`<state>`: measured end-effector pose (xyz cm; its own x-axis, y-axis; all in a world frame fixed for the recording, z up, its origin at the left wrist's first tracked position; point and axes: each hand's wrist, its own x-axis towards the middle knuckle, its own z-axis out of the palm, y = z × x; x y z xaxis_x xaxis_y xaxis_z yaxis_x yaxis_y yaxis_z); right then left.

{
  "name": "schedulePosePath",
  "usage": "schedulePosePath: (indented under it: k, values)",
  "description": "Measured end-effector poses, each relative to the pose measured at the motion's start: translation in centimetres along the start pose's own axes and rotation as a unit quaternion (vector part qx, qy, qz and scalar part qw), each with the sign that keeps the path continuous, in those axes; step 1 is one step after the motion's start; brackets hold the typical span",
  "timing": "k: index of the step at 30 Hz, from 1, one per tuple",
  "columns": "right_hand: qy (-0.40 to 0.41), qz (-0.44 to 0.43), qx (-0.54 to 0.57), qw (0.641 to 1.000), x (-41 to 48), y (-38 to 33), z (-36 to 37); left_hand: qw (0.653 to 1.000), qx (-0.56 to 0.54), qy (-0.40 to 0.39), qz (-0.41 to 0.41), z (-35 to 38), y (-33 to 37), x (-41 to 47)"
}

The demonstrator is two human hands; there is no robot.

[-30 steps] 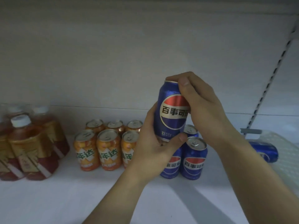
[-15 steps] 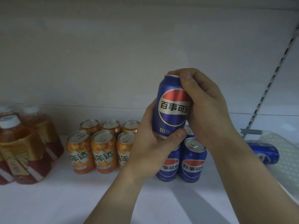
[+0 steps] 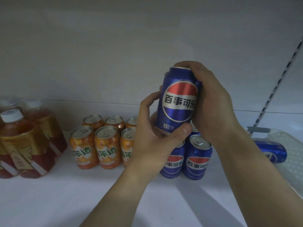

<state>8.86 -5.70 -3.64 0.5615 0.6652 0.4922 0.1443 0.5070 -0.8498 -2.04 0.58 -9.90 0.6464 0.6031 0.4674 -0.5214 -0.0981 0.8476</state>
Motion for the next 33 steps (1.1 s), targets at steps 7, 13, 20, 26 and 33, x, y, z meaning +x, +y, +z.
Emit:
schedulePosePath:
  k: [7,13,20,26,33]
  values:
    - [0.051,-0.032,-0.007,0.998,-0.1,-0.5,-0.1,0.999,0.041,-0.006,0.014,-0.3,0.3,0.2]
    - [0.014,-0.007,-0.029,0.999,-0.2,-0.7,-0.8,0.997,-0.046,-0.054,-0.022,-0.5,0.3,-0.1]
    - [0.022,-0.032,-0.055,0.998,-0.1,-1.1,-1.2,0.957,-0.248,-0.082,-0.127,0.2,0.1,-0.3]
    - [0.026,-0.032,-0.030,0.999,-0.1,-0.9,-1.5,0.999,0.036,0.036,0.000,1.9,0.7,-1.2]
    - [0.002,0.004,-0.026,1.000,-0.2,-0.8,-1.4,0.972,0.177,0.120,0.100,2.3,0.0,-1.7]
